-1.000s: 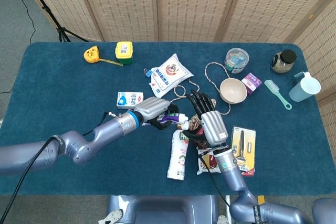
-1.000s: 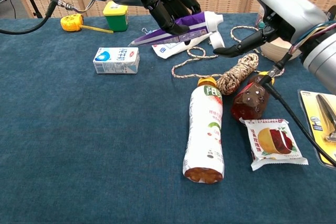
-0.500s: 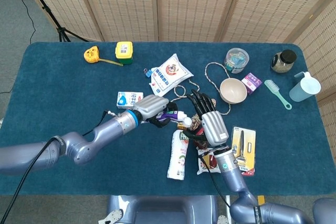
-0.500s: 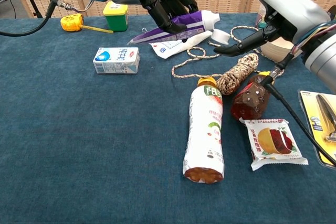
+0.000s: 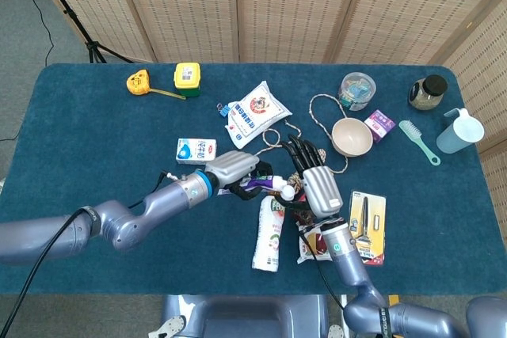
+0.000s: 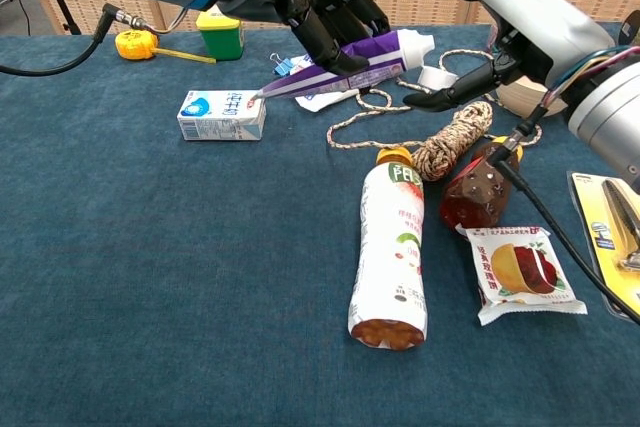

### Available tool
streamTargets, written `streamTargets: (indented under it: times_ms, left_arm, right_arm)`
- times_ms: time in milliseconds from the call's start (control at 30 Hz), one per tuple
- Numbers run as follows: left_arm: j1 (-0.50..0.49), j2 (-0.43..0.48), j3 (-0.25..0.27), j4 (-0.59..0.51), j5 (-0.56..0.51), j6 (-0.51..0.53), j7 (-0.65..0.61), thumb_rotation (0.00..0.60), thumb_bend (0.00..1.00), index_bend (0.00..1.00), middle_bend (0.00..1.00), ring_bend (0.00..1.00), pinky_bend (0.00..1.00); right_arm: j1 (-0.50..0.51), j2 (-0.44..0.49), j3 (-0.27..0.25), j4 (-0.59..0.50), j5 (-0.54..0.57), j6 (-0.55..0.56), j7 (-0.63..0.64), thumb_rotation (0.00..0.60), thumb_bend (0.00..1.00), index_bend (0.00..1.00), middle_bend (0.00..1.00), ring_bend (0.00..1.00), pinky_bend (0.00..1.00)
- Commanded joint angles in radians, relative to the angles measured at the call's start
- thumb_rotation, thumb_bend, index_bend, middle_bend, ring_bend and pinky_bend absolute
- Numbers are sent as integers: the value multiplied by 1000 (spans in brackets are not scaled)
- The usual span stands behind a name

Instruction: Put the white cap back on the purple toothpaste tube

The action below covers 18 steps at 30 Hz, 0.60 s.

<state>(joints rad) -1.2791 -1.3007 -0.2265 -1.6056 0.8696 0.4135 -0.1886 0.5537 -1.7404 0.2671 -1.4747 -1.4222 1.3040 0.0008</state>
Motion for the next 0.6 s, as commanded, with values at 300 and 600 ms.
streamTargets:
  times_ms: [300, 600]
  left_arm:
    - [-7, 7, 30, 11, 25, -12, 31, 600, 697, 583, 487, 440, 500]
    - [-22, 14, 54, 10, 28, -34, 53, 600, 699, 583, 487, 440, 500]
  right_arm:
    - [0, 13, -10, 1, -3, 0, 3, 600, 171, 0, 0, 0, 11]
    - [3, 24, -11, -2, -5, -1, -1, 600, 171, 0, 0, 0, 11]
